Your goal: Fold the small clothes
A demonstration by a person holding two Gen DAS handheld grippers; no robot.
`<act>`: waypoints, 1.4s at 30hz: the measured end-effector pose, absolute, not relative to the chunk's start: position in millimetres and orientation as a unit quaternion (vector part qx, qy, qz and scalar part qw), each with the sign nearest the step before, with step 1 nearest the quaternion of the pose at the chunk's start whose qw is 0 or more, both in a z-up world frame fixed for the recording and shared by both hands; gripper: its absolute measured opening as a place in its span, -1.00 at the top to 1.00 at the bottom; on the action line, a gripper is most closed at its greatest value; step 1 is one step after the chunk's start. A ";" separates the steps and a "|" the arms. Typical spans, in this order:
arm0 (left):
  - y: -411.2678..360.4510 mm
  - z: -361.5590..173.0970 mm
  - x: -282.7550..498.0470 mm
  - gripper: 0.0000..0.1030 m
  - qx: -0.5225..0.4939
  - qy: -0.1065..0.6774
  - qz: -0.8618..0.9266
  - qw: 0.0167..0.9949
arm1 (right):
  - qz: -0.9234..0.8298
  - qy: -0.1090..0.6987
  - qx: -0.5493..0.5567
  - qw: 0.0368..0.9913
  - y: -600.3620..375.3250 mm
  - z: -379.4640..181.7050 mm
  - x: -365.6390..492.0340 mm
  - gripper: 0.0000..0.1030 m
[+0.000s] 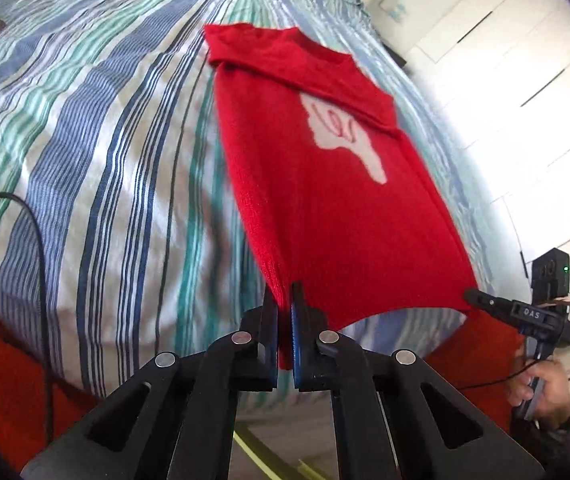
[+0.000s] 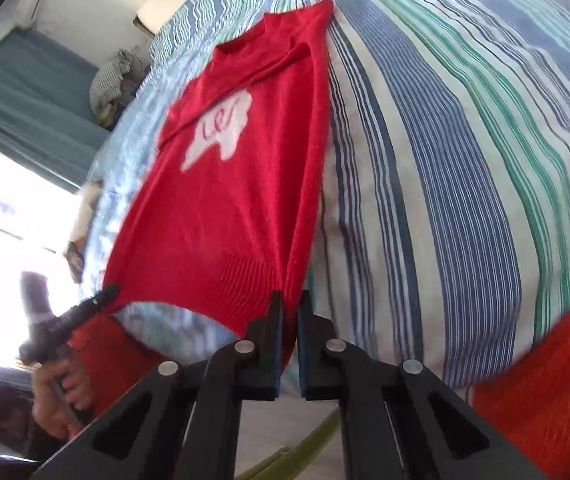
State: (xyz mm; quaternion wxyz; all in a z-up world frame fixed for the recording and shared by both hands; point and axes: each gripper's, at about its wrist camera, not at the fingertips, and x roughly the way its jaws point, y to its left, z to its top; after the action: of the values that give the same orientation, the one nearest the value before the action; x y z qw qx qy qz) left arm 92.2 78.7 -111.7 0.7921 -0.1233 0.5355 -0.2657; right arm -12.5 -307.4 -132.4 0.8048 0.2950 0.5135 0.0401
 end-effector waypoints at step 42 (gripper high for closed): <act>3.7 -112.4 484.3 -0.62 -0.147 0.442 -0.159 0.870 | -0.019 0.357 0.271 0.894 -449.6 -119.0 391.4 -0.15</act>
State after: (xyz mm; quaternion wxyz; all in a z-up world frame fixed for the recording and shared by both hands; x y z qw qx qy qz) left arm 484.3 3.7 -112.4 0.8704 -0.1465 0.4423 -0.1589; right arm 391.4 -449.6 -119.0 0.8939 0.2709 0.3567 -0.0186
